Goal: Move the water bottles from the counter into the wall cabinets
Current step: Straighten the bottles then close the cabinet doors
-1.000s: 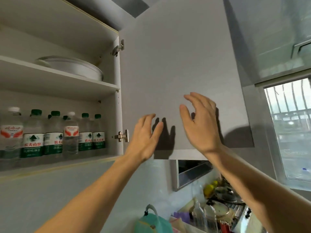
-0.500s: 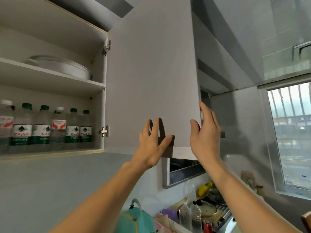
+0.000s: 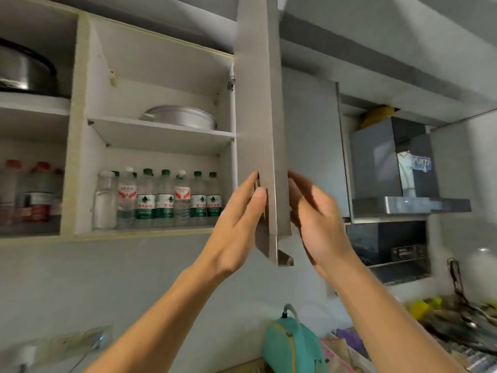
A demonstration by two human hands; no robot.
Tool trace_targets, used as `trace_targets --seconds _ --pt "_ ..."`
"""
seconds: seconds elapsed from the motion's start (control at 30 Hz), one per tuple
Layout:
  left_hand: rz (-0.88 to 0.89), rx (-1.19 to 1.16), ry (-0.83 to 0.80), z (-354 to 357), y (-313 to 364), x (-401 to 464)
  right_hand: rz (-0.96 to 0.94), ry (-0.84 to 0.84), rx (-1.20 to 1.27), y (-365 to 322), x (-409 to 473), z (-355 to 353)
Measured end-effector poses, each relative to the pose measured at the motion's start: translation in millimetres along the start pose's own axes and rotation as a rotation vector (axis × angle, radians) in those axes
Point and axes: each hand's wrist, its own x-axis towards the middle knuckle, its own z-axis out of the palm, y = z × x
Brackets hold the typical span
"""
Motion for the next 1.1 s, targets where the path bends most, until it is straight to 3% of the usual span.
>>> trace_targets --seconds 0.23,0.4,0.6,0.8,0.97,1.1 --pt "0.068 0.125 -0.003 -90 36 -31 -0.039 -0.061 0.086 42 8 92" --pt "0.116 0.383 0.092 -151 30 -45 -0.173 -0.069 -0.105 74 14 149" --pt "0.046 0.713 0.266 -215 -2 -57 -0.066 -0.089 -0.327 125 29 201" --pt "-0.067 0.791 0.385 -280 -49 -55 0.014 -0.065 -0.497 186 44 238" --pt "-0.087 0.605 0.321 -326 -88 -47 -0.017 -0.038 -0.604 220 57 264" --pt "-0.086 0.804 0.407 -356 -126 -37 -0.035 -0.020 -0.679 242 67 283"
